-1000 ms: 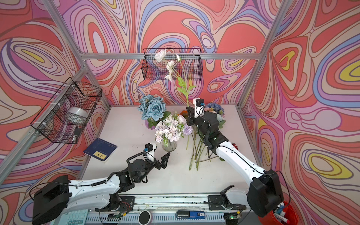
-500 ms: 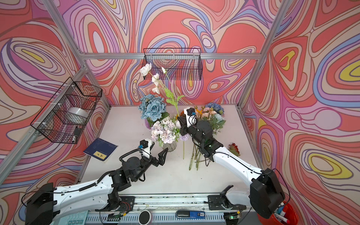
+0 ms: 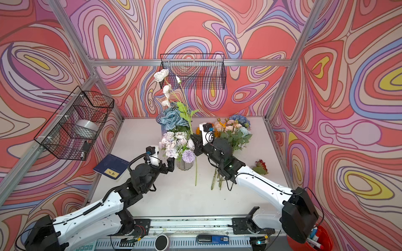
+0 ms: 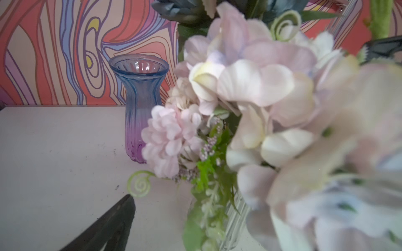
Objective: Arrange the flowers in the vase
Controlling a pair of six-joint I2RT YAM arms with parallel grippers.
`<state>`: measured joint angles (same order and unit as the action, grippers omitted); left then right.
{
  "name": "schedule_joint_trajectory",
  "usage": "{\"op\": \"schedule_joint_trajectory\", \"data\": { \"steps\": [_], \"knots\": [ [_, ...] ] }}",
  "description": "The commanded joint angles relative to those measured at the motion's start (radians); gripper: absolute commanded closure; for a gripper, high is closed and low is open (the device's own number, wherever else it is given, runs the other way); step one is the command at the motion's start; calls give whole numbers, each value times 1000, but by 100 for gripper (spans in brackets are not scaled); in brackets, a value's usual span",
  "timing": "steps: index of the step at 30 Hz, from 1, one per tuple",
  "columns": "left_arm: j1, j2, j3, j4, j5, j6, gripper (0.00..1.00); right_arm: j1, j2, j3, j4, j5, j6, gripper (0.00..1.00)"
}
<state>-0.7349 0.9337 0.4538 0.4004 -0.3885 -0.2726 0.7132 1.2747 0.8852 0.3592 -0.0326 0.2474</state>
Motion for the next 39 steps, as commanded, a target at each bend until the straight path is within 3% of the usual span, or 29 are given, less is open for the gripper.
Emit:
{"op": "schedule_joint_trajectory", "data": {
  "steps": [1,10,14,19,22,27,36,39],
  "knots": [
    [51,49,35,55,41,29,0,29,33,17,28,3,49,100],
    [191,101,92,37,83,11,0,49,-43,22,-60,95,8,100],
    [197,62,92,-53,103,-36,0,47,-94,33,-170,179,-52,100],
    [195,-32,9,-186,244,-149,0,39,-131,29,-235,288,-99,100],
    [133,-92,-71,-155,246,-151,0,15,-154,13,-234,316,-104,100],
    [-57,-65,-115,-9,80,-72,0,-27,-170,-19,-202,295,-94,100],
    [-88,216,-90,475,31,-53,0,-40,-148,-31,-155,260,-91,100],
    [-88,278,-53,564,40,-33,0,-41,-144,-39,-142,261,-85,100]
  ]
}}
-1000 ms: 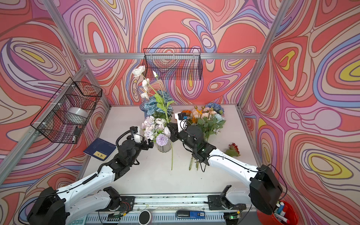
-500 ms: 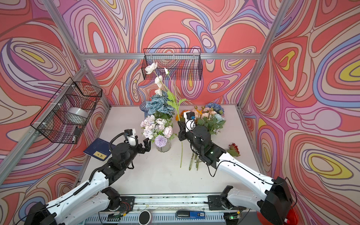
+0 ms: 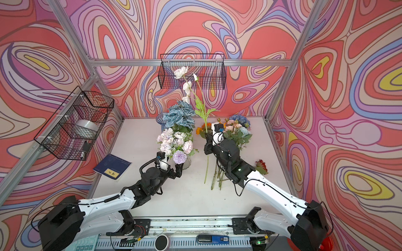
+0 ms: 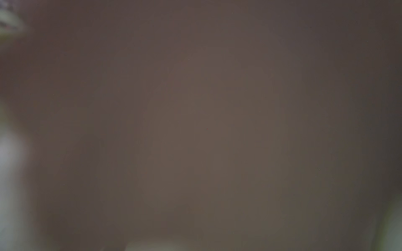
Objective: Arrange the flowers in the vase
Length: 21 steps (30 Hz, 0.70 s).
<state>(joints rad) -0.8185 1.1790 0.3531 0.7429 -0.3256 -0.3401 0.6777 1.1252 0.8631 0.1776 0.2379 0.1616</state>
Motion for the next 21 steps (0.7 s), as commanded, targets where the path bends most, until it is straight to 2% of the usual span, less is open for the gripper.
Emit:
{"op": "schedule_joint_trajectory", "data": {
  "steps": [1,9,16,21],
  "knots": [
    [-5,43,58,241,-16,40,0,-6,5,-20,43,-10,2,100],
    [5,59,117,257,-39,70,0,-8,-6,-49,65,-2,9,100],
    [84,62,150,302,-2,56,0,-10,-43,-89,136,3,-15,100],
    [99,14,152,287,33,82,2,-9,-60,-95,160,2,-30,100]
  ]
}}
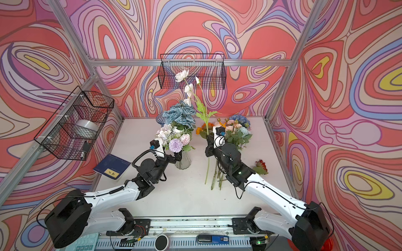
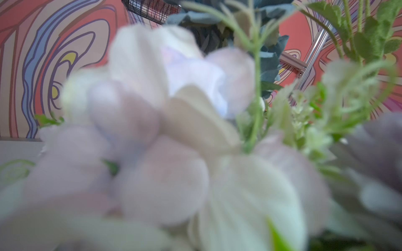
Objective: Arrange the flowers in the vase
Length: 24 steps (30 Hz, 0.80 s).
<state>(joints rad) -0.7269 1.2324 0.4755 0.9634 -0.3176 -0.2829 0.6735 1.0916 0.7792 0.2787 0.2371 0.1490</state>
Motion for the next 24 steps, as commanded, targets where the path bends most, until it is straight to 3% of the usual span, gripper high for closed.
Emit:
{"op": "schedule_joint_trajectory", "data": {
  "steps": [1,13,24],
  "knots": [
    [9,-48,29,63,28,25,2,-5,-28,-14,70,2,-21,100],
    [36,-83,-20,102,-76,-24,2,-5,-71,-12,306,-48,-90,100],
    [58,-90,-44,103,-102,-53,2,-5,47,121,533,-135,-174,100]
  ]
}}
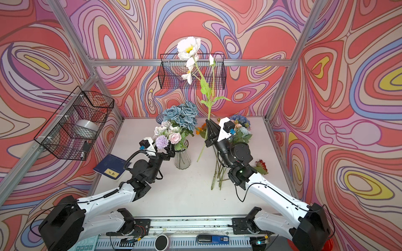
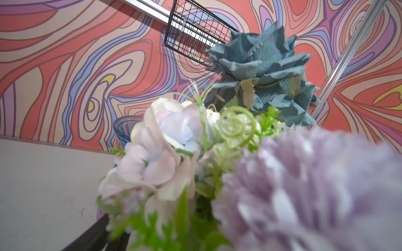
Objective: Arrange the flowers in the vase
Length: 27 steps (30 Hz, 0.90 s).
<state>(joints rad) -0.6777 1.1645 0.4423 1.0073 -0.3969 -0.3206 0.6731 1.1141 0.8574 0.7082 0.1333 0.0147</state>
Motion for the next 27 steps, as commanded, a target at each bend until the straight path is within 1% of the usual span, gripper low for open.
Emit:
{"op": "schedule_joint_trajectory", "data": {
  "steps": [1,4,8,10,16,21,27],
  "knots": [
    [10,-23,-12,59,-23,-16,2,-4,38,52,131,-35,-45,100],
    [10,-24,-12,56,-23,-16,1,-5,78,70,212,-40,-49,100],
    [12,-28,-11,50,-23,-16,2,-5,143,57,379,-53,-29,100],
    [13,-29,-11,47,-23,-17,1,-5,165,65,412,-61,-18,100],
    [13,-29,-12,45,-25,-21,1,-4,195,80,411,-86,25,100],
    [18,-24,-9,48,-20,-20,1,-4,185,85,420,-102,38,100],
    [20,-11,-3,66,-20,-20,2,-4,150,150,284,-137,2,100]
  ]
}}
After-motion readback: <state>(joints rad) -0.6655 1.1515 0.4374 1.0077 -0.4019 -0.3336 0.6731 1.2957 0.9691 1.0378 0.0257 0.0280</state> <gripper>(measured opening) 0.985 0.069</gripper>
